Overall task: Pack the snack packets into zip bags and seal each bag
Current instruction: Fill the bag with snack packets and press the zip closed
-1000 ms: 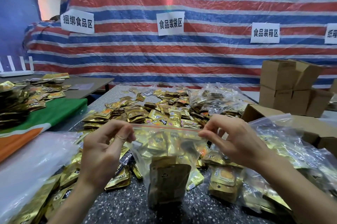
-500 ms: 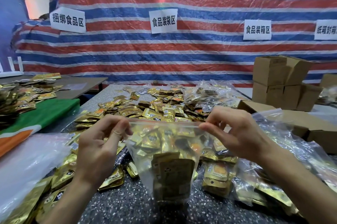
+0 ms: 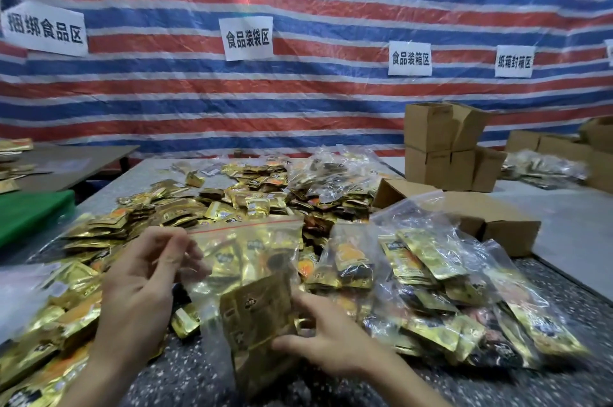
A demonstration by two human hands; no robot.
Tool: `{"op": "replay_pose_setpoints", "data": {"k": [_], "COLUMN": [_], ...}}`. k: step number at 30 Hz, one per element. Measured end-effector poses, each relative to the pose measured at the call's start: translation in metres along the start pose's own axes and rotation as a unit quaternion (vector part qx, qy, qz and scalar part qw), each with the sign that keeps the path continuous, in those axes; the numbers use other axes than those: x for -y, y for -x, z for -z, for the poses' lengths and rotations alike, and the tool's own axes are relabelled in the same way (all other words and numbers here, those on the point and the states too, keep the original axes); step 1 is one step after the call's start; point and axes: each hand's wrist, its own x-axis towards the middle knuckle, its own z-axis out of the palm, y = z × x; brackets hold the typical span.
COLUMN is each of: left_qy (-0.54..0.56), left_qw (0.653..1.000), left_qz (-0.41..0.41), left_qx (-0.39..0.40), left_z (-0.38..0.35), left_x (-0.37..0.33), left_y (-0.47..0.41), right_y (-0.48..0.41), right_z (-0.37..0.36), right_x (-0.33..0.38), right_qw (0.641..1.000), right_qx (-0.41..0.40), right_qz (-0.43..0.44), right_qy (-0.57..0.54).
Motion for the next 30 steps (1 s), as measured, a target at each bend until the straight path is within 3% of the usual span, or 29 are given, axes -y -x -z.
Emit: {"op": "replay_pose_setpoints", "data": {"k": [3, 7, 11, 13, 16, 18, 21, 23, 25, 26, 30], "left_qy": [0.011, 0.025, 0.025, 0.012, -0.003, -0.02, -0.036, -0.045, -0.053, -0.056, -0.066], "left_qw": [1.0, 0.999, 0.991, 0.989, 0.985, 0.983, 0.981, 0.981, 0.982, 0.982, 0.986], "left_qz": [0.003, 0.017, 0.07, 0.087, 0.108, 0.115, 0.121, 0.121, 0.127, 0.129, 0.125], "left_qx": [-0.005, 0.032, 0.109, 0.122, 0.138, 0.143, 0.144, 0.141, 0.131, 0.128, 0.09], "left_z": [-0.01, -0.029, -0.045, -0.048, -0.05, -0.049, -0.042, -0.034, -0.024, -0.02, -0.006], "left_x": [-0.005, -0.009, -0.003, 0.001, 0.006, 0.008, 0.008, 0.008, 0.008, 0.007, 0.007], "left_y": [-0.001, -0.004, 0.003, 0.009, 0.017, 0.022, 0.026, 0.028, 0.028, 0.028, 0.026], "right_y": [0.002, 0.009, 0.013, 0.009, -0.005, -0.013, -0.019, -0.021, -0.024, -0.025, -0.037], "right_z": [-0.003, 0.016, 0.063, 0.094, 0.14, 0.151, 0.142, 0.136, 0.13, 0.126, 0.088], "right_x": [0.002, 0.008, 0.025, 0.03, 0.02, 0.011, -0.007, -0.014, -0.011, -0.009, 0.007], "right_qw": [0.999, 0.98, 0.945, 0.93, 0.911, 0.886, 0.853, 0.805, 0.762, 0.758, 0.82], "right_qx": [-0.017, -0.077, -0.226, -0.317, -0.391, -0.37, -0.315, -0.306, -0.316, -0.331, -0.353], "right_qz": [0.023, 0.012, -0.006, -0.032, -0.129, -0.214, -0.296, -0.318, -0.309, -0.289, -0.14], "right_qy": [-0.04, -0.183, -0.236, -0.183, 0.037, 0.179, 0.292, 0.397, 0.473, 0.482, 0.429]}}
